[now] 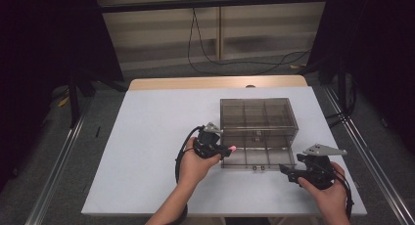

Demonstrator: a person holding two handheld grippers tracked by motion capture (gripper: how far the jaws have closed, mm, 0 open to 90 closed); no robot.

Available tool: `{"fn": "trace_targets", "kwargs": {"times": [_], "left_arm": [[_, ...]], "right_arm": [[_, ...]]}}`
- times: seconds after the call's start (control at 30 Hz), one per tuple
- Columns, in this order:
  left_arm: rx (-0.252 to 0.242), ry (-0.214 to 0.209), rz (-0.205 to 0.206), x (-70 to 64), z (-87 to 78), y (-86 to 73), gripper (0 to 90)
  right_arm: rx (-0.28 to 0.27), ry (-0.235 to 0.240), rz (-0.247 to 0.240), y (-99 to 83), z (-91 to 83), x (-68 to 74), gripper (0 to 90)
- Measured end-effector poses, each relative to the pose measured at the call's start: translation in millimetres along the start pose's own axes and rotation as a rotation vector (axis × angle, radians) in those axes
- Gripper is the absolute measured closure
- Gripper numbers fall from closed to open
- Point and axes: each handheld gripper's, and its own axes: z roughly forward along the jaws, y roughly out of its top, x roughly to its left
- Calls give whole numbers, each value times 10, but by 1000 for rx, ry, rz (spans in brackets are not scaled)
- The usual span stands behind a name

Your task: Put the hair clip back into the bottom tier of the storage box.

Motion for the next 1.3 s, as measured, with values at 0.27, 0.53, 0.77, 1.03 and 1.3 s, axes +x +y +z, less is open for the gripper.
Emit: {"fn": "trace_targets", "kwargs": {"times": [0.27, 0.53, 0.77, 1.03, 1.3], "left_arm": [[9, 3, 4, -10, 79, 9, 761], [8, -3, -3, -27, 133, -5, 762], [16, 3, 2, -17, 143, -6, 760], [12, -4, 3, -30, 158, -1, 759], [22, 1, 16, -35, 177, 12, 759]], "right_arm": [[0, 4, 4, 2, 1, -3, 235], [0, 4, 0, 1, -2, -1, 235], [-2, 7, -6, 0, 5, -2, 235], [-1, 8, -6, 0, 9, -3, 235], [-2, 9, -8, 1, 8, -1, 235]]}}
